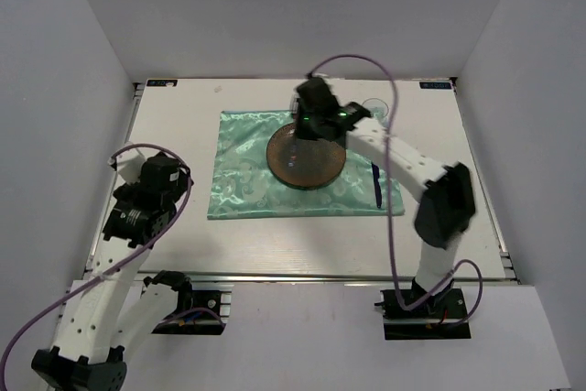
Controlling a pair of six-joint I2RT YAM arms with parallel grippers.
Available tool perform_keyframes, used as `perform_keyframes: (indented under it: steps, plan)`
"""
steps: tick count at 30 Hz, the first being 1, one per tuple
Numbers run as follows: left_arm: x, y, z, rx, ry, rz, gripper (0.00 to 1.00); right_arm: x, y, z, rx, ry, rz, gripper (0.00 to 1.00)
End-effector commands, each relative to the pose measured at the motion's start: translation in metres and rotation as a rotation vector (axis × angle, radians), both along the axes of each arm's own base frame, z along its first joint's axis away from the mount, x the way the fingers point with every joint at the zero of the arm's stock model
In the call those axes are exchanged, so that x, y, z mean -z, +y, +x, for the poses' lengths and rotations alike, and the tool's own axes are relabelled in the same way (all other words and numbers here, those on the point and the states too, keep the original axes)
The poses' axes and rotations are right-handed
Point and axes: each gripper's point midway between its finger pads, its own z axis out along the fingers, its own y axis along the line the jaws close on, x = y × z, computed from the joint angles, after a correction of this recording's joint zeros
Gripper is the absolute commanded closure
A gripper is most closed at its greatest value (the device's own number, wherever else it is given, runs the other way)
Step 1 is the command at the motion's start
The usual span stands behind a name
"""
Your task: Set the dinner table for one person
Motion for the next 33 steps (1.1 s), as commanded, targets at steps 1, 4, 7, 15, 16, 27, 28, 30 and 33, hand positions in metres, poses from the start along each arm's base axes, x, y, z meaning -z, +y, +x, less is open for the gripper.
perform_keyframes:
  steps: [1, 4, 7, 15, 16, 27, 28, 30, 33]
  plan:
    - [-0.032, 0.021, -0.013, -0.123, -0.157, -0.014, 0.02, 0.024, 0.068, -0.007, -0.072, 0.06, -0.017, 1.0]
    - [-0.037, 0.019, -0.016, -0.072, -0.216, -0.017, 0.02, 0.044, 0.111, -0.009, -0.104, 0.061, -0.041, 1.0]
    - [-0.038, 0.021, -0.019, -0.082, -0.216, -0.012, 0.02, 0.069, 0.139, -0.003, -0.117, 0.086, -0.053, 1.0]
    - [-0.029, 0.015, -0.01, -0.056, -0.148, 0.001, 0.02, 0.129, 0.169, -0.017, -0.053, 0.136, -0.052, 1.0]
    - [-0.029, 0.014, -0.01, -0.052, -0.152, -0.001, 0.02, 0.134, 0.167, -0.016, -0.038, 0.141, -0.055, 1.0]
    - [-0.029, 0.009, -0.007, -0.016, -0.156, -0.007, 0.02, 0.177, 0.189, -0.018, -0.048, 0.205, -0.035, 1.0]
    - [-0.029, 0.009, -0.007, -0.013, -0.157, -0.006, 0.02, 0.18, 0.189, -0.018, -0.047, 0.209, -0.037, 1.0]
    - [-0.03, 0.008, -0.006, -0.005, -0.159, -0.008, 0.02, 0.181, 0.191, -0.018, -0.052, 0.212, -0.03, 1.0]
    - [-0.029, 0.007, -0.006, 0.001, -0.156, -0.01, 0.02, 0.183, 0.194, -0.019, -0.057, 0.219, -0.02, 1.0]
